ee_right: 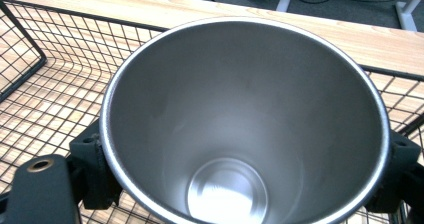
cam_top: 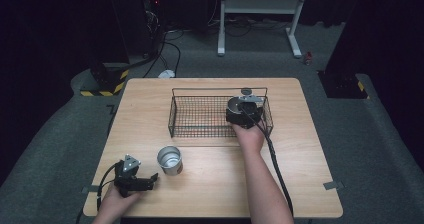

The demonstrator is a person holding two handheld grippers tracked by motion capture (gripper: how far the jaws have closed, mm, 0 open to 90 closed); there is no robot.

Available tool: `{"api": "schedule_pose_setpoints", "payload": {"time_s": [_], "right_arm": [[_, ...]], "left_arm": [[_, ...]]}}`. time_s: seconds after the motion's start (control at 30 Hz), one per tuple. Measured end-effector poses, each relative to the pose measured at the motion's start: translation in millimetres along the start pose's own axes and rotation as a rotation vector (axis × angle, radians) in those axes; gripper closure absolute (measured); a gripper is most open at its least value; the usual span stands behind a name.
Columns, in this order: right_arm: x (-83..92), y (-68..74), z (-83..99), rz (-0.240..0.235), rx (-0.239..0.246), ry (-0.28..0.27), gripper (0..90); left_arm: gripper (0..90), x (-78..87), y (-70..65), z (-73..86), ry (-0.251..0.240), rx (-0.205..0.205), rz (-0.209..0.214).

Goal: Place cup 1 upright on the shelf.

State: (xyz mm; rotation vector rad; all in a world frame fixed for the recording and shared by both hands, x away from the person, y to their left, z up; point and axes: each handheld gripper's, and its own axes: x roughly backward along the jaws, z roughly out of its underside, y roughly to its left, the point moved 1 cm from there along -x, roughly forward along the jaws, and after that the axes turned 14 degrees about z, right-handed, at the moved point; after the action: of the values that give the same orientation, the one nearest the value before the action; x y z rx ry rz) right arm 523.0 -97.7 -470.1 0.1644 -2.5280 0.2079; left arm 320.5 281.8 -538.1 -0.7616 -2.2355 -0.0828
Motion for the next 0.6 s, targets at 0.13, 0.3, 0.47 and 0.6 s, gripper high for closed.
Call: {"api": "schedule_pose_setpoints", "payload": {"time_s": [0.13,0.3,0.47,0.6], "right_arm": [[0.5,-2.0,1.8,0.002,-0.001,0.002,13.5],[0.8,-2.2,1.9,0.003,0.004,0.004,13.5],[1.0,-2.7,1.7,-0.007,0.003,0.007,12.7],[1.4,-3.8,1.4,-0.005,0.000,0.004,9.4]], "left_arm": [[0.5,-0.1,0.0,0.0,-0.002,0.000,-0.001],[0.5,-0.1,0.0,0.0,-0.002,0.000,-0.001],[0.5,0.0,0.0,0.0,0.000,0.000,0.000],[0.6,-0.1,0.0,0.0,-0.002,0.000,-0.001]]}}
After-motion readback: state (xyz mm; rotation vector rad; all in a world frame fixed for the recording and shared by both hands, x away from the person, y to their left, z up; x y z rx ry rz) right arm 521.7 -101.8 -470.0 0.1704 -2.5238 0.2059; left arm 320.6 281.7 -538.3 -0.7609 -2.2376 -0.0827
